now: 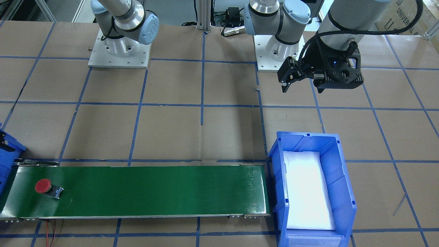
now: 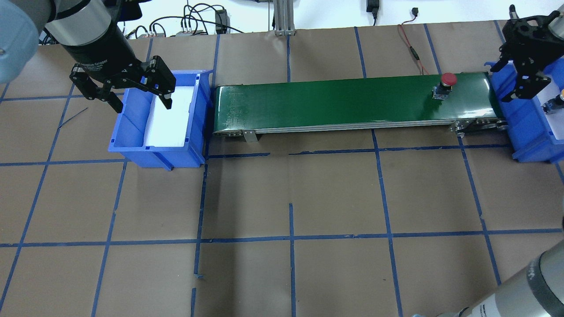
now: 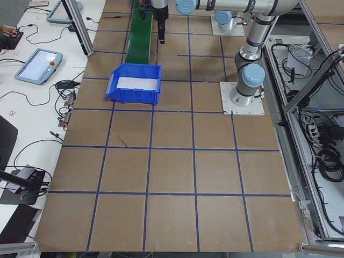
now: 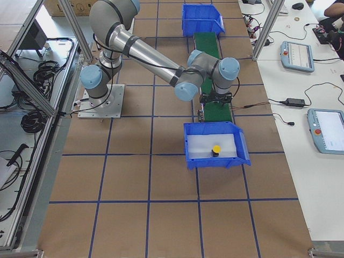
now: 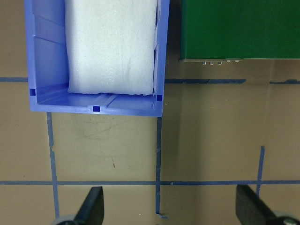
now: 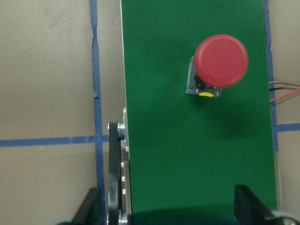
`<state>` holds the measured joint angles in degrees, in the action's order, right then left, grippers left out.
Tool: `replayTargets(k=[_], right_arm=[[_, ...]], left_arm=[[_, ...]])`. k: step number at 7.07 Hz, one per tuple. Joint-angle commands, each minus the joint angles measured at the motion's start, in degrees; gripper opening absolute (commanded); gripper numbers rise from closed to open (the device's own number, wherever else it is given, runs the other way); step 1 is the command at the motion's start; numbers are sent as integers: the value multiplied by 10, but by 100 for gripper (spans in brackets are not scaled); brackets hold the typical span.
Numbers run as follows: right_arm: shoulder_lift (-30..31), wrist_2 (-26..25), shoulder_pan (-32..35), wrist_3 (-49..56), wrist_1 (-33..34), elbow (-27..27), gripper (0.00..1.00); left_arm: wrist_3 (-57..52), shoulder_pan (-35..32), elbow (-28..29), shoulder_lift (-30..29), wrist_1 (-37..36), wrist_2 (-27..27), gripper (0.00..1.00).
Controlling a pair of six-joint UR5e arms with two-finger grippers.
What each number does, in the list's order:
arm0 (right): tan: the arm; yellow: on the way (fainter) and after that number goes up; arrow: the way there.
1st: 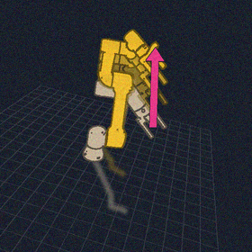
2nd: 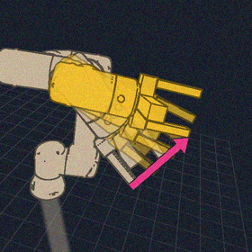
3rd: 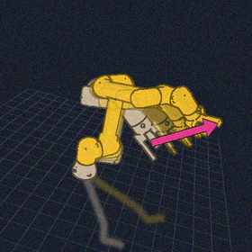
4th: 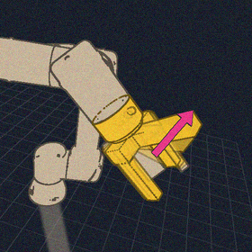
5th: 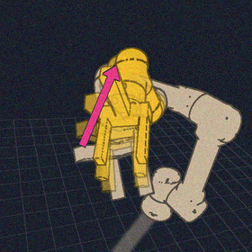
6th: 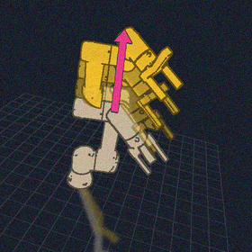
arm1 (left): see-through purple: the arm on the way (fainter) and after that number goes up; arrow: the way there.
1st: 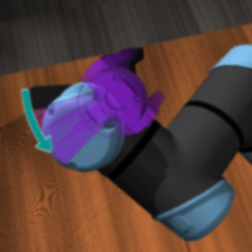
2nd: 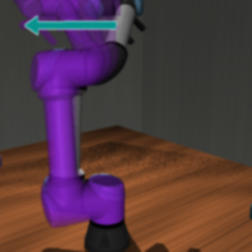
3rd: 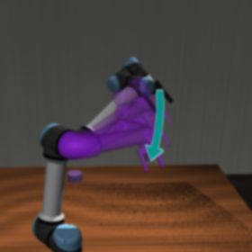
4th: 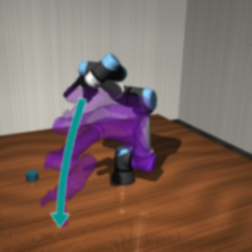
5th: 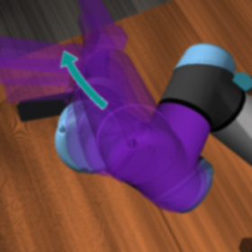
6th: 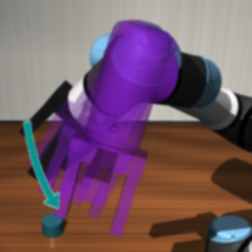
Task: Transport two buttons from left to right
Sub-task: 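Move the right gripper back over the belt onto the red button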
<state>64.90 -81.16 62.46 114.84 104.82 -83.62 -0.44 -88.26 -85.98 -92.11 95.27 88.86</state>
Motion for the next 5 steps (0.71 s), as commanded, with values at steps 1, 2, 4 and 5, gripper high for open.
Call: replayTargets(k=[1,2,4,5], right_arm=[[-25,0,12,-23,101,-29,100],[-40,0,26,-27,126,-30,100],[-42,-7,63,-32,161,-30,100],[-45,-10,64,-35,161,-34,100]], left_arm=[[0,0,-1,0,0,0,100],[0,0,-1,0,0,0,100],[0,-1,-1,0,0,0,100],[0,-1,-1,0,1,0,100]])
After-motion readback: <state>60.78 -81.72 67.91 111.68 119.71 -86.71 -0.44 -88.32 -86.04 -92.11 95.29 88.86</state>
